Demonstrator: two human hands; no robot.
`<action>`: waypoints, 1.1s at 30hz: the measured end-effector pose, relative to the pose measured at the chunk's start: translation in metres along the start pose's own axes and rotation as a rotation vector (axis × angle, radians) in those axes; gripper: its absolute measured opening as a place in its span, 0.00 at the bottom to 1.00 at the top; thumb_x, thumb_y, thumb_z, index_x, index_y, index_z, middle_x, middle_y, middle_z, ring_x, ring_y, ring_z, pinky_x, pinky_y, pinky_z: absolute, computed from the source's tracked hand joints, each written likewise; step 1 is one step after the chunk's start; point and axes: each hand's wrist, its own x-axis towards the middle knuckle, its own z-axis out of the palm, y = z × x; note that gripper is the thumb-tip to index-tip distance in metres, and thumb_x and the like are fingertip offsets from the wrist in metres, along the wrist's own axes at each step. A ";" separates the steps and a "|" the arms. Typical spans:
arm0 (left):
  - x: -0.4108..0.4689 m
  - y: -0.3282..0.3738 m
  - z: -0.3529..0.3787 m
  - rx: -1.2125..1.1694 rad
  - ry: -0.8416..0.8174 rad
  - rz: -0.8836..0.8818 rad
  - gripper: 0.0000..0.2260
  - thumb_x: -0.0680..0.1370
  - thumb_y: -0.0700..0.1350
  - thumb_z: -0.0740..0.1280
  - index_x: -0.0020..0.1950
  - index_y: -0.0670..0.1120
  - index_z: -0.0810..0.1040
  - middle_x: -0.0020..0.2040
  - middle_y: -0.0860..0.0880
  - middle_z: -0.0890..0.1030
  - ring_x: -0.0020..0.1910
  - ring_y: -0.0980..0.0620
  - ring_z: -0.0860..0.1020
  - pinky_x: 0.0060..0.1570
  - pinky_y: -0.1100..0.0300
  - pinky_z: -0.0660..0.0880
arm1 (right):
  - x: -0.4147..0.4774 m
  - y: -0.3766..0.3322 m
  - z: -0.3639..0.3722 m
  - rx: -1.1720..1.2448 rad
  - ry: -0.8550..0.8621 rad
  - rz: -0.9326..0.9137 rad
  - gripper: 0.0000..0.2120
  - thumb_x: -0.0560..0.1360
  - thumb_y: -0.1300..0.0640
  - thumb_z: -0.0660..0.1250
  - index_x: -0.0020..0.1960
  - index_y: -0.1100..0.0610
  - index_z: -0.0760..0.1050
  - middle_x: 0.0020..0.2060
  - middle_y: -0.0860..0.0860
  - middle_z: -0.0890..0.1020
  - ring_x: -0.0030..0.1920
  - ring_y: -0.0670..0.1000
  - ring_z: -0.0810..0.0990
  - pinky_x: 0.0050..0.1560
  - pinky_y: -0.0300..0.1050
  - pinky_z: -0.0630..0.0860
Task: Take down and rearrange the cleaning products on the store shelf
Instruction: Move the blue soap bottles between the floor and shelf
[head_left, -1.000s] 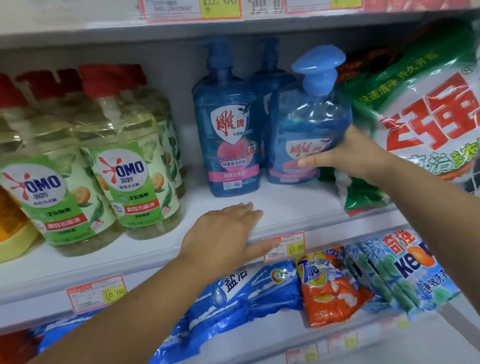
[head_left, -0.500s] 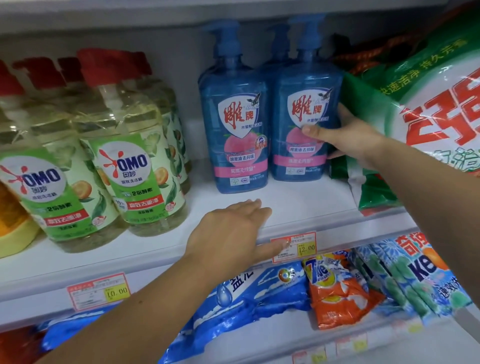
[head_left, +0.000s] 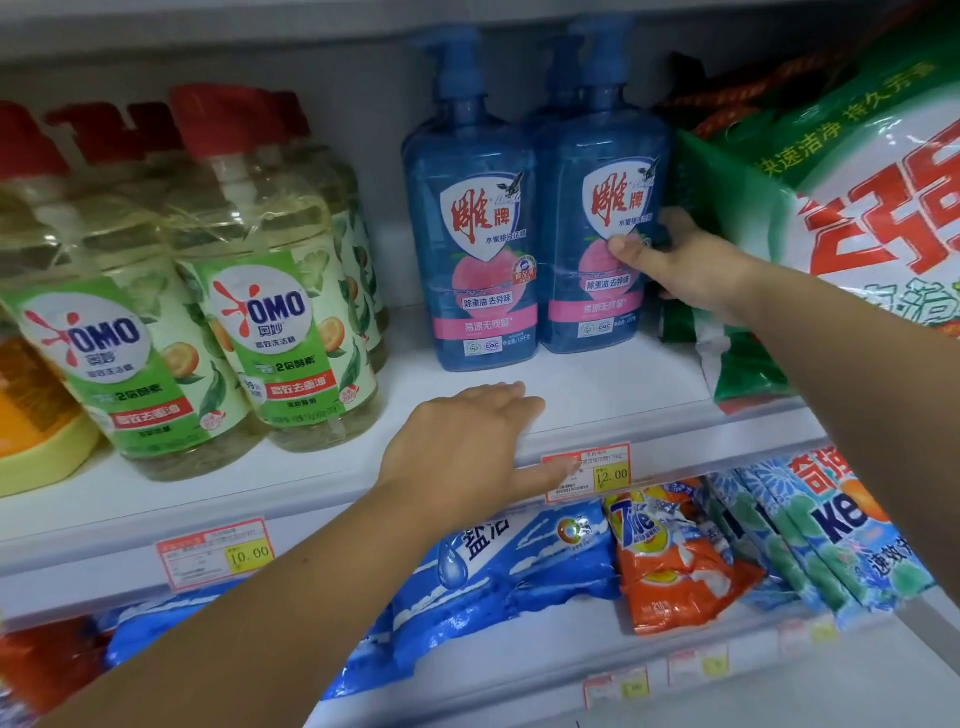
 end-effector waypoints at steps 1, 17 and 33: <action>0.001 0.000 -0.001 -0.007 -0.011 -0.008 0.33 0.76 0.72 0.53 0.77 0.58 0.61 0.79 0.57 0.59 0.75 0.56 0.62 0.69 0.57 0.64 | -0.003 -0.004 0.001 -0.035 -0.001 -0.001 0.34 0.76 0.37 0.65 0.76 0.51 0.60 0.68 0.50 0.75 0.66 0.56 0.75 0.68 0.54 0.71; -0.191 -0.027 0.079 -0.456 0.041 -0.079 0.22 0.75 0.63 0.57 0.67 0.59 0.75 0.68 0.59 0.75 0.66 0.58 0.73 0.65 0.57 0.73 | -0.253 0.032 0.148 -0.094 -0.453 0.124 0.22 0.79 0.59 0.66 0.69 0.44 0.67 0.57 0.53 0.80 0.51 0.51 0.80 0.48 0.43 0.76; -0.260 -0.011 0.117 -1.033 -0.438 -0.480 0.30 0.74 0.65 0.66 0.74 0.60 0.65 0.71 0.54 0.72 0.68 0.55 0.72 0.67 0.58 0.70 | -0.370 0.053 0.278 -0.256 -0.509 0.166 0.43 0.61 0.45 0.79 0.71 0.44 0.62 0.62 0.46 0.72 0.60 0.50 0.76 0.59 0.48 0.76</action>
